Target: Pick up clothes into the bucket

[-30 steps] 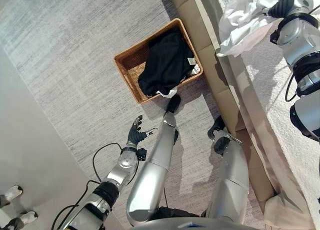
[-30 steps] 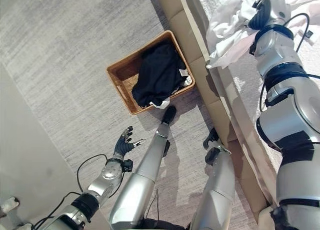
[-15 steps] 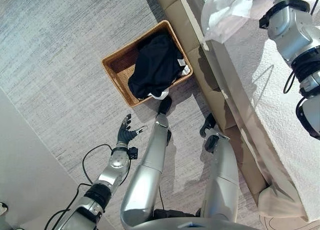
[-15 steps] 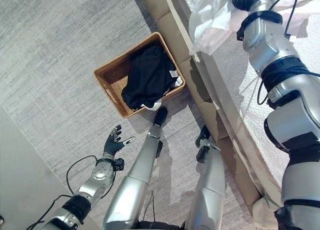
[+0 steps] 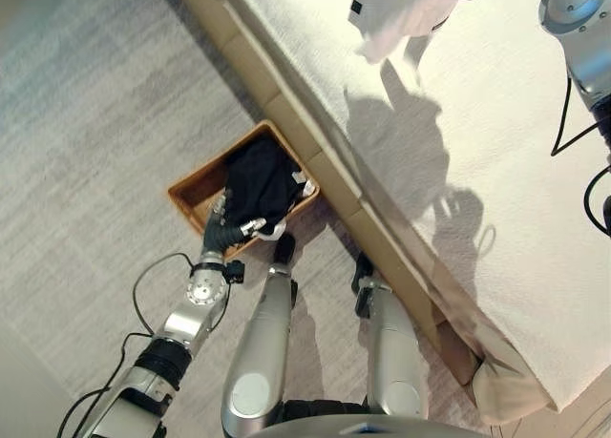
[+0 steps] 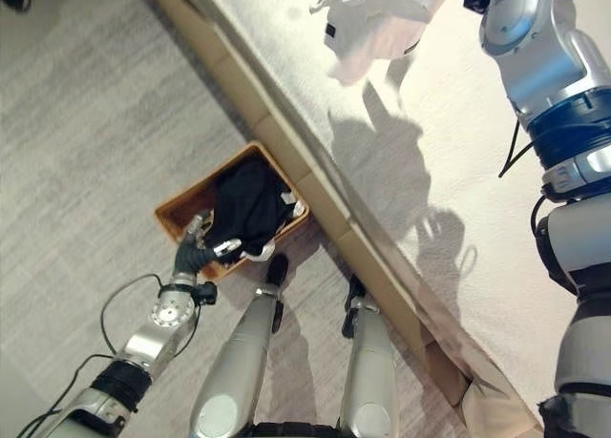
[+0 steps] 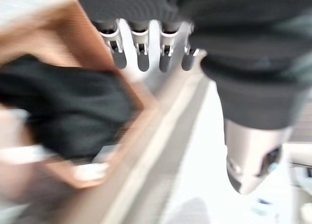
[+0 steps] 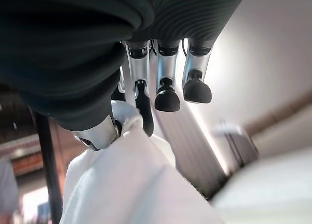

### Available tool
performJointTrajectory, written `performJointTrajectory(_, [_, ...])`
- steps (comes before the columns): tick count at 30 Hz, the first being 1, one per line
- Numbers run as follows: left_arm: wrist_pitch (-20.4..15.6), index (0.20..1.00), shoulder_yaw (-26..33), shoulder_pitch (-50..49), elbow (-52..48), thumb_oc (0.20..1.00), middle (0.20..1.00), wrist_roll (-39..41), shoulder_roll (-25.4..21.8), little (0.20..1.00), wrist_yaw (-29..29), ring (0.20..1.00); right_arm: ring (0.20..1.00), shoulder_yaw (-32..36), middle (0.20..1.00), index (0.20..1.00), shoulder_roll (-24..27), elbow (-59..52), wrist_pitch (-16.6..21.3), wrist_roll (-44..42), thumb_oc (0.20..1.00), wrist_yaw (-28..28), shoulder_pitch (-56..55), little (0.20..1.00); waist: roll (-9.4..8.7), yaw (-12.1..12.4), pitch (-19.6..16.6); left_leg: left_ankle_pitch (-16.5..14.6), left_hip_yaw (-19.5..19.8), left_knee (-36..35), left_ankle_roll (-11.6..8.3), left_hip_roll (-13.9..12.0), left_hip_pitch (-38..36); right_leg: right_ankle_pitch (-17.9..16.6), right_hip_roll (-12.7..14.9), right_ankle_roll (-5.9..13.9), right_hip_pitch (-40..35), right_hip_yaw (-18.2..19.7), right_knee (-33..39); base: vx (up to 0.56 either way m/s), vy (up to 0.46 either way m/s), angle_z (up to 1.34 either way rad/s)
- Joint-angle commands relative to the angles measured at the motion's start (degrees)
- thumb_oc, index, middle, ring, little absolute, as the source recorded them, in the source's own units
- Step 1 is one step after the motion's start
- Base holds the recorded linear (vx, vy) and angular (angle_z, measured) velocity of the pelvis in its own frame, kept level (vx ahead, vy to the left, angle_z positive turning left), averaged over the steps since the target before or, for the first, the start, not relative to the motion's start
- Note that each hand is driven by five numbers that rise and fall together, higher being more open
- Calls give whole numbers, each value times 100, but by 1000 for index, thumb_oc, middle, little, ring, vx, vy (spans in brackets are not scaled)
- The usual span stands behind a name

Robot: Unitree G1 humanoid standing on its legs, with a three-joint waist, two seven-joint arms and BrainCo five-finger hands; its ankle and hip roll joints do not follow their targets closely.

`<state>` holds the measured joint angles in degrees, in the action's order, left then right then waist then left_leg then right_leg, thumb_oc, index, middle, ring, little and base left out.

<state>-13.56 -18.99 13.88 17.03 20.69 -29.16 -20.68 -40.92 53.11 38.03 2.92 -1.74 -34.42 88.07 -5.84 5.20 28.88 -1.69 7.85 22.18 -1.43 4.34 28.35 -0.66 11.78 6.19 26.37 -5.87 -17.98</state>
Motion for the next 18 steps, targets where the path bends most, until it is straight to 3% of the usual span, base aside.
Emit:
performJointTrajectory(1, [-327,1000,190,-19,-326,1000,1000,320,32,1000,259,1000,200,111,200,200,388,-193,322,-297,200,73,530,200,-60,-102,-356,-325,-103,-70,-84,-60,-306,517,-93,59,-461,-65,-324,168,-45,-21])
performJointTrajectory(2, [-333,1000,288,61,-591,1000,1000,486,-90,1000,401,1000,200,92,200,200,456,-338,380,-452,200,273,426,200,-87,-212,-594,-355,-155,-244,-120,-130,-662,526,-163,67,-785,-42,-117,98,-22,-13])
performJointTrajectory(4, [-328,1000,291,59,-599,1000,1000,488,-95,1000,403,1000,200,97,200,200,458,-339,380,-453,200,275,424,200,-90,-216,-595,-312,-153,-279,-117,-126,-664,487,-159,68,-789,-46,-82,78,-27,-17])
performJointTrajectory(11, [-137,1000,354,357,-1723,1000,1000,706,-392,1000,802,1000,200,105,200,200,776,-867,477,-1270,200,1369,-461,200,-29,-610,-1504,-191,-417,-965,-256,-353,-1805,463,-366,95,-1755,30,550,90,-51,-20])
performJointTrajectory(18, [6,1000,69,876,-1596,1000,1000,679,-321,1000,854,1000,200,-83,200,200,1017,-1405,467,-1602,200,1961,-876,200,41,-847,-1971,-50,-611,-1512,-332,-535,-2408,471,-491,93,-2168,80,784,51,-58,-17])
